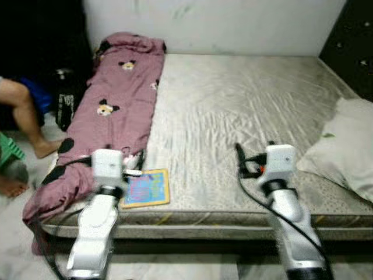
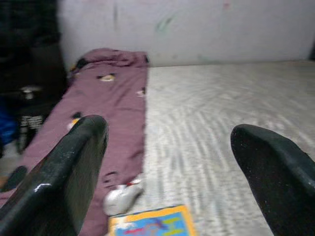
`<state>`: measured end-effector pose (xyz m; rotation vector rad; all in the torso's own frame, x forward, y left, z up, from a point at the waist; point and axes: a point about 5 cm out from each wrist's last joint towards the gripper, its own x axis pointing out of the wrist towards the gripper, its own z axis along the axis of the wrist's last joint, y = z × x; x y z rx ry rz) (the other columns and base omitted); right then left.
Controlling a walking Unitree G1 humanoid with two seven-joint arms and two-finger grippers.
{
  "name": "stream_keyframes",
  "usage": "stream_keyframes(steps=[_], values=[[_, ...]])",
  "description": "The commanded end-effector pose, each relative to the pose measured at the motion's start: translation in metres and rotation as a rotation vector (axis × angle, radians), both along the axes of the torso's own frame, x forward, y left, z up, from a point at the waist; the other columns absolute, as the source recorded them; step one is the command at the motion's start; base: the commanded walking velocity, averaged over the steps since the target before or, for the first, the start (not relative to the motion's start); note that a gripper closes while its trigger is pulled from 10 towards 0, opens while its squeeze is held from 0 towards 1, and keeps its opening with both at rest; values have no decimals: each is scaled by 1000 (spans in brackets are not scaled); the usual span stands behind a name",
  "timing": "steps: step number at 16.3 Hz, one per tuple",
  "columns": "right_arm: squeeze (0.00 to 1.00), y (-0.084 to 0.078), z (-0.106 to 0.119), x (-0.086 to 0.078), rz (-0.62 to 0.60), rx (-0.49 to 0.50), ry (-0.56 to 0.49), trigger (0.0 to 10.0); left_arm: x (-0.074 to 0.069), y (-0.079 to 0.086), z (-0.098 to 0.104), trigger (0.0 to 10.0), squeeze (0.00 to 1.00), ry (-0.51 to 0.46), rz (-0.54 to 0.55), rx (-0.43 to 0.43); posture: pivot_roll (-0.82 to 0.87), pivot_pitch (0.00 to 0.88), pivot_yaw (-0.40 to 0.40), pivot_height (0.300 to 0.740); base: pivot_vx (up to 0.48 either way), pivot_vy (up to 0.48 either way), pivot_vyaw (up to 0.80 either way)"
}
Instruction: Clean up the room
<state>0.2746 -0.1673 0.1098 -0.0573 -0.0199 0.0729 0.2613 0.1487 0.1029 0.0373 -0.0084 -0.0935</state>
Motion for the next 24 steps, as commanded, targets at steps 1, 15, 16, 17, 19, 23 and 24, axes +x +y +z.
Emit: stream_keyframes(steps=[1,15,16,17,19,23,24], values=[[0,5,0,2,21,15,2,10000,1,8,1,10000,0,-2,19,21,1,0,-18,740,0,-307,0],[0,5,0,3,20,21,6,10000,2,7,2,10000,0,-7,15,-9,-2,0,-19,740,0,-219,0],[0,5,0,3,20,21,6,10000,2,7,2,10000,0,-9,13,-9,-2,0,-19,740,0,0,0],[0,5,0,3,20,20,6,10000,2,6,2,10000,0,-12,9,-13,-4,0,-20,740,0,0,0],[0,4,0,4,20,20,6,10000,2,5,3,10000,0,-20,-2,-19,-3,0,-21,740,0,0,0],[0,4,0,4,20,21,6,10000,2,4,5,10000,0,-32,-17,-29,-4,0,-21,740,66,0,0],[0,5,0,4,20,22,6,10000,2,4,5,10000,0,-32,-18,-30,-4,0,-21,740,266,0,0]])
